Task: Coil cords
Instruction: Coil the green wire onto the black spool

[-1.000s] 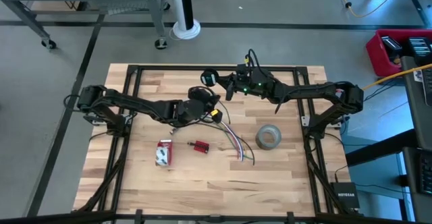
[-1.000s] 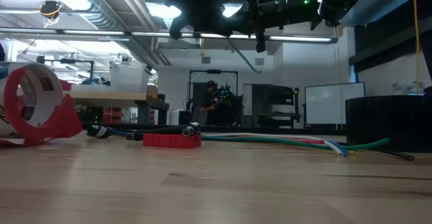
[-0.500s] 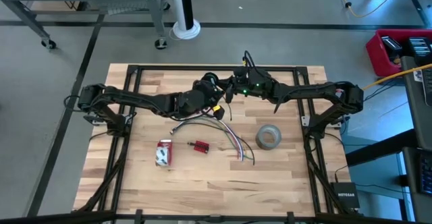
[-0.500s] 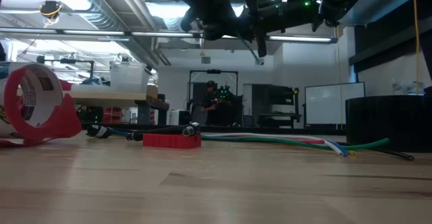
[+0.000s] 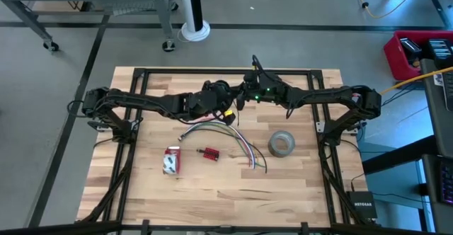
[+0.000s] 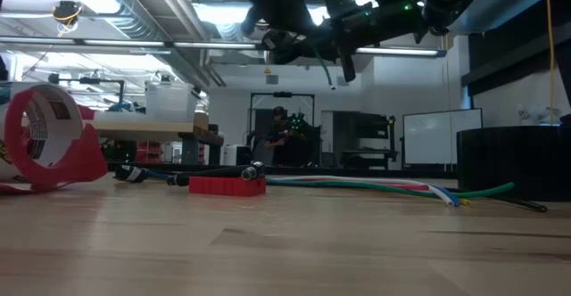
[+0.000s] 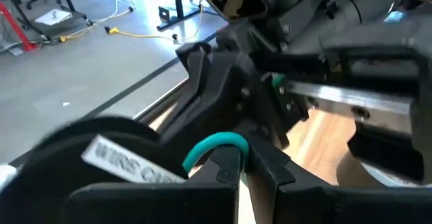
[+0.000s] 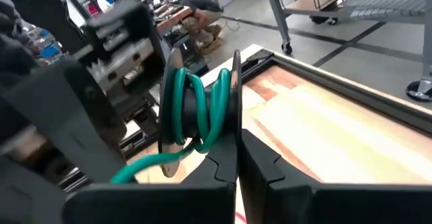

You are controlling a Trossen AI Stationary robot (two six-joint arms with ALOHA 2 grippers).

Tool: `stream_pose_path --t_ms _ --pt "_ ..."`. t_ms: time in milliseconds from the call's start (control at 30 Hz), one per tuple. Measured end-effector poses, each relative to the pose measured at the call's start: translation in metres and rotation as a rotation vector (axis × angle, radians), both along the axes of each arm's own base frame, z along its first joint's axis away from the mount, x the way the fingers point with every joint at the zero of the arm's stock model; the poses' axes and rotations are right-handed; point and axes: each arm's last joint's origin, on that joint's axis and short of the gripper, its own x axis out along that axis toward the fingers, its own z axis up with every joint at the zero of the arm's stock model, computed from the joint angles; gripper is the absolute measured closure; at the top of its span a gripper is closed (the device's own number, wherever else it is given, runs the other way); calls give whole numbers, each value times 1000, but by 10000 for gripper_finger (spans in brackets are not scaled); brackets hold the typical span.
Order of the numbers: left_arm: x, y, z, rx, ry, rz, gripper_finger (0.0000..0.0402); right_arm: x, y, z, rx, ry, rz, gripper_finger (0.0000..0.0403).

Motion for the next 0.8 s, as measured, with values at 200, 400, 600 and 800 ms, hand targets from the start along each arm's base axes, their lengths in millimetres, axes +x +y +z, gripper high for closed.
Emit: stream_pose_path --t_ms 200,400,600,800 --pt "-2 9 5 3 36 24 401 0 0 -2 8 18 12 401" --pt "-10 16 13 13 40 42 401 0 0 -2 7 18 12 401" --pt "-22 21 23 16 46 60 401 0 0 -2 7 18 12 401" --pt "-30 23 29 14 57 69 401 0 0 -2 6 21 12 401"
